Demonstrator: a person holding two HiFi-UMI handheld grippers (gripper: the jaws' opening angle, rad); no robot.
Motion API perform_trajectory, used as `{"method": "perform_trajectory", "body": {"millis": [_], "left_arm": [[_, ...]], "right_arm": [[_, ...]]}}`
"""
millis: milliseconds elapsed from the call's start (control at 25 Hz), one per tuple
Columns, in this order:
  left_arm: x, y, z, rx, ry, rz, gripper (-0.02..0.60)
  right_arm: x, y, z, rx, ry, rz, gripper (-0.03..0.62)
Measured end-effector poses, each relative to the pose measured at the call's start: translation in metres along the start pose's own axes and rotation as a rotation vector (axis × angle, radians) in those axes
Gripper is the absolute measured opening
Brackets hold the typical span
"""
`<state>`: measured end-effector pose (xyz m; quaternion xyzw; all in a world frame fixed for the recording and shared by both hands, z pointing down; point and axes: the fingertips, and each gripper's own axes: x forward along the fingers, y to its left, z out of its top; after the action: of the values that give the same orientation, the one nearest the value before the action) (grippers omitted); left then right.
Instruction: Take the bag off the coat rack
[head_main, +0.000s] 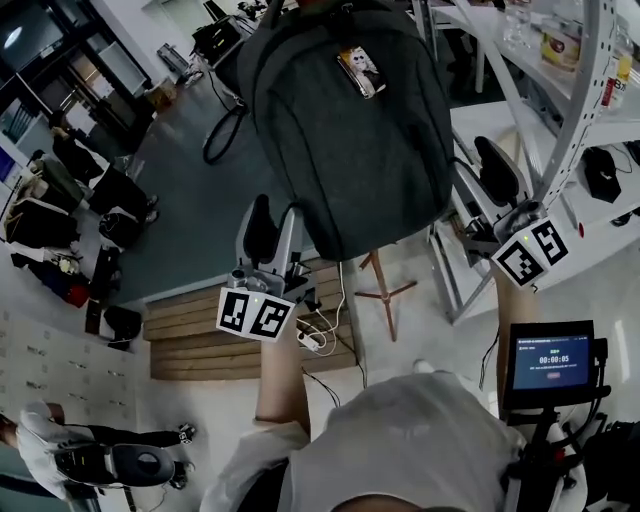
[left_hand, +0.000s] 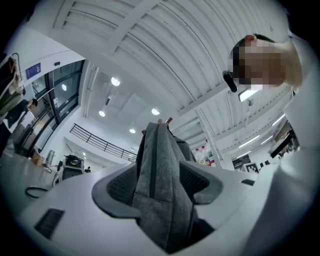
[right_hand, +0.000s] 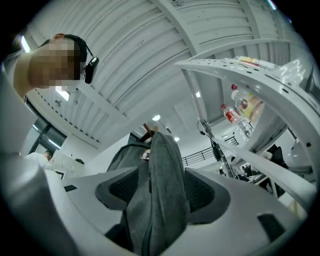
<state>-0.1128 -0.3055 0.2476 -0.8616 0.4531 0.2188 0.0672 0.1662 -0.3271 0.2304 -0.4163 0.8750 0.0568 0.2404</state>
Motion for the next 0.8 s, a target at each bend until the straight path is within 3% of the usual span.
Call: {"method": "perform_trajectory", "body": {"millis": [200,400,520,800], "left_arm": [[0.001,-0.014,-0.015,0.013,0.047,-0.037,0.285],[-0.001,-0.009,-0.028,0.075,0.083,-0.002,0.296],[-0.003,-0.005,-0.035,0.023,0.092,0.001,0.301],[-0.002,-0.001,-0.037,0.004,0.060,0.038,0.302]], "right_arm": [[0.007,-0.011,-0.040,0.028,0.094,0.010,0.368],[0.020,-0.003,-0.065,0.093,0.129,0.068,0.387],[0.026,0.011,-0.083,0.139,0.176,0.126,0.385],[0.032,0.016,-0.094,0.059,0.187,0.078,0.383]]}}
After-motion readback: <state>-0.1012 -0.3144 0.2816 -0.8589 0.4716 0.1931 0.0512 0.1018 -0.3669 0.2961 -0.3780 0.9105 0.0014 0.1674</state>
